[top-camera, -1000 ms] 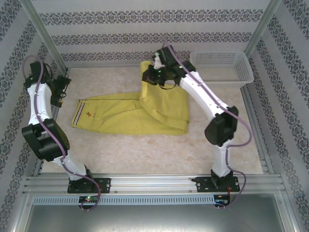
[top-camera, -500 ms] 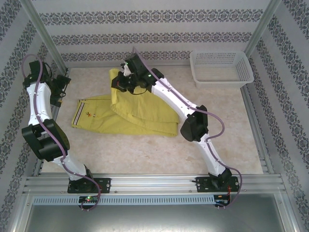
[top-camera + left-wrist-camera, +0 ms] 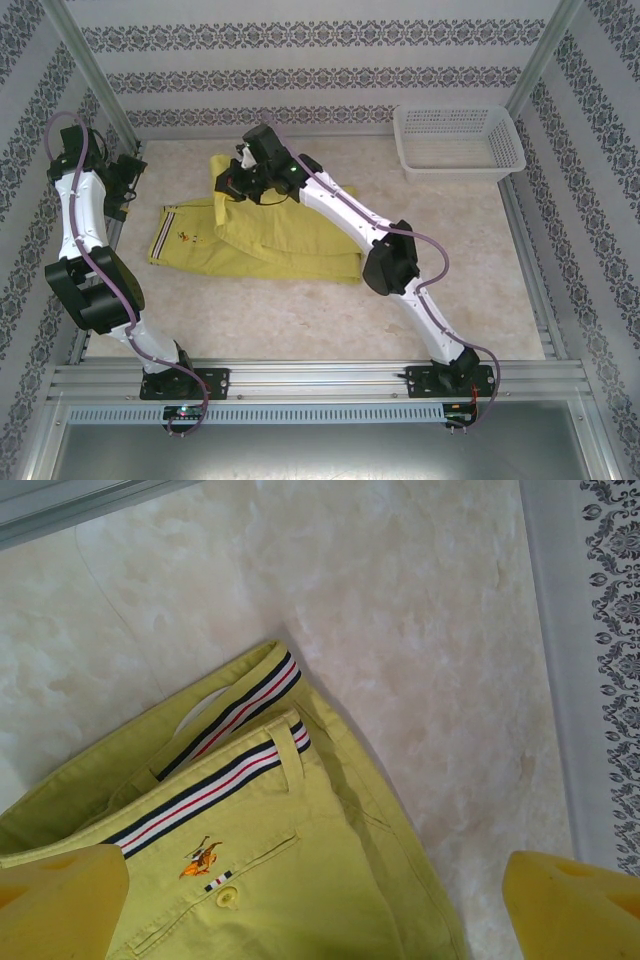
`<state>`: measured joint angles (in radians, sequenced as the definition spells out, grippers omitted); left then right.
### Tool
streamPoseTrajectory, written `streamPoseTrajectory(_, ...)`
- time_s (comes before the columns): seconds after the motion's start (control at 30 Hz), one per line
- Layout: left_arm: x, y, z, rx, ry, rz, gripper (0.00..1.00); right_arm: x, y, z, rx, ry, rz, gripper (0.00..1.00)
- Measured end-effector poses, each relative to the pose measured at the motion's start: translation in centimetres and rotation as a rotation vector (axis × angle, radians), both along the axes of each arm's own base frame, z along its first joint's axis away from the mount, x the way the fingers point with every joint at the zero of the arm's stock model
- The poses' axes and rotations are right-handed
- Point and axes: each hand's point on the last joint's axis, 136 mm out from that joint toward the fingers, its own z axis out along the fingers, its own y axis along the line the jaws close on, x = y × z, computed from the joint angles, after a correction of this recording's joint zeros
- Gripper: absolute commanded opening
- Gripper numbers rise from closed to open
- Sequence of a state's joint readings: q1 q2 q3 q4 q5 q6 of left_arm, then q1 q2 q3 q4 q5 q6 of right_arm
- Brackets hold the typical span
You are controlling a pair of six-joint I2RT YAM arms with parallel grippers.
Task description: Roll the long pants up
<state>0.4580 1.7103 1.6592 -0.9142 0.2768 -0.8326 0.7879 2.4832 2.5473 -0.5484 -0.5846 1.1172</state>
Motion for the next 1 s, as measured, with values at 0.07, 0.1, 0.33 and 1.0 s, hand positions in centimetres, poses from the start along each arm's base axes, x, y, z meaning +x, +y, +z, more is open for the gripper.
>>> streamPoseTrajectory(0.07, 0.0, 0.0, 0.0, 0.000, 0.000, 0.000, 0.97, -0.3, 0.7, -0.3, 0.008, 0.011, 0.007, 0.00)
streamPoseTrajectory(0.1, 0.0, 0.0, 0.0, 0.000, 0.000, 0.000, 0.97, -0.5, 1.0, -0.5, 0.013, 0.018, 0.012, 0.00)
streamPoseTrajectory(0.33, 0.0, 0.0, 0.0, 0.002, 0.000, -0.003, 1.00, -1.6, 2.9, -1.7, 0.035, 0.071, 0.029, 0.44)
streamPoseTrajectory(1.0, -1.0, -2.5, -0.4, -0.015, 0.001, -0.054, 0.00, 0.1, -1.5, -5.9, -0.096, 0.026, 0.117, 0.00)
